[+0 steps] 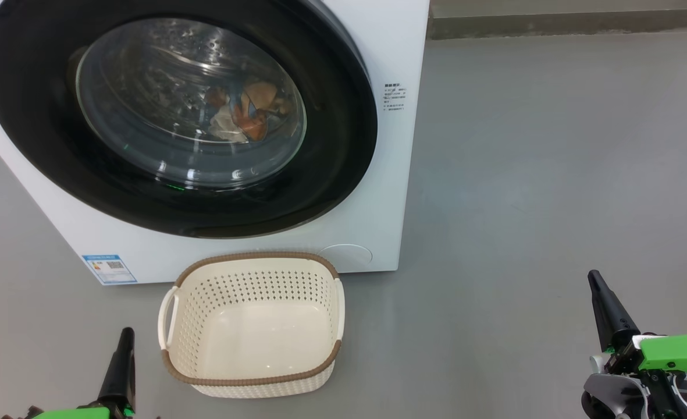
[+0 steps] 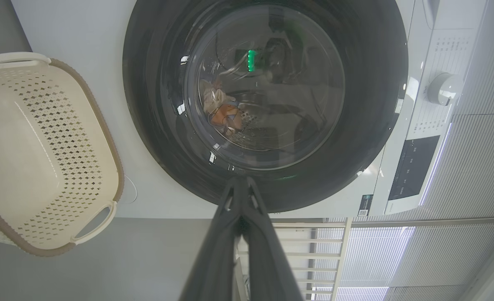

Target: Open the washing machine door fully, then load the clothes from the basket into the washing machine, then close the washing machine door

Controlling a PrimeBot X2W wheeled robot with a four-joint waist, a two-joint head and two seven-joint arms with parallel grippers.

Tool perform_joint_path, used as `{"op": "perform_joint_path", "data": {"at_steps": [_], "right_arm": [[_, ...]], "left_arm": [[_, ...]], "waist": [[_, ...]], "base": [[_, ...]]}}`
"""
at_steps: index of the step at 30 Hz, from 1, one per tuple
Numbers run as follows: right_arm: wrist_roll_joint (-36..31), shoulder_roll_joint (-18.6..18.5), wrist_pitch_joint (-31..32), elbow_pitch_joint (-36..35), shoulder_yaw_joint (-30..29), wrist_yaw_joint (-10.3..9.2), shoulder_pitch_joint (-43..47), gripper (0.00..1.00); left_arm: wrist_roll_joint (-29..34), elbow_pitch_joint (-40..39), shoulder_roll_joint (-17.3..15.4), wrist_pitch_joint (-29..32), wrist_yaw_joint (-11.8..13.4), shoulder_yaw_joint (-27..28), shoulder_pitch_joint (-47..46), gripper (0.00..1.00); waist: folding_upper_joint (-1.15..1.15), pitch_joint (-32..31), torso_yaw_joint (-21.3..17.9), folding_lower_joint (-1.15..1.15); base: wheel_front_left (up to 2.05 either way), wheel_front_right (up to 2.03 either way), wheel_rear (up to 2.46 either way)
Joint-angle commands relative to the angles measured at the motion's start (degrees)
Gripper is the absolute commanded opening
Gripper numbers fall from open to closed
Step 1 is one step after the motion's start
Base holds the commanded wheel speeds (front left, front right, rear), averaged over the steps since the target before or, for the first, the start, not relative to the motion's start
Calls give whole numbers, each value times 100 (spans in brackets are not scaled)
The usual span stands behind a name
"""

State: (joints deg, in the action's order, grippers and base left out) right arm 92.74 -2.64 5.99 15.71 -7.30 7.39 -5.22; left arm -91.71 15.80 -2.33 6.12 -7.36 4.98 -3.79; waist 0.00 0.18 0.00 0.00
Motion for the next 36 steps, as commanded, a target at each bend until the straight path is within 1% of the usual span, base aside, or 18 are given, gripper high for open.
{"op": "perform_joint_path", "data": {"at_steps": [1,36], "right_arm": [[-34,-48,26,-170,107,10,-93,0],[-46,-38,38,-169,93,10,-95,0]], "left_arm": [[-46,-177,-54,36,-13,154,-239,0],[-46,-177,-54,36,-13,153,-239,0]], "waist": [[0,0,0,0],[0,0,0,0]], "base": [[0,0,0],[0,0,0]]}}
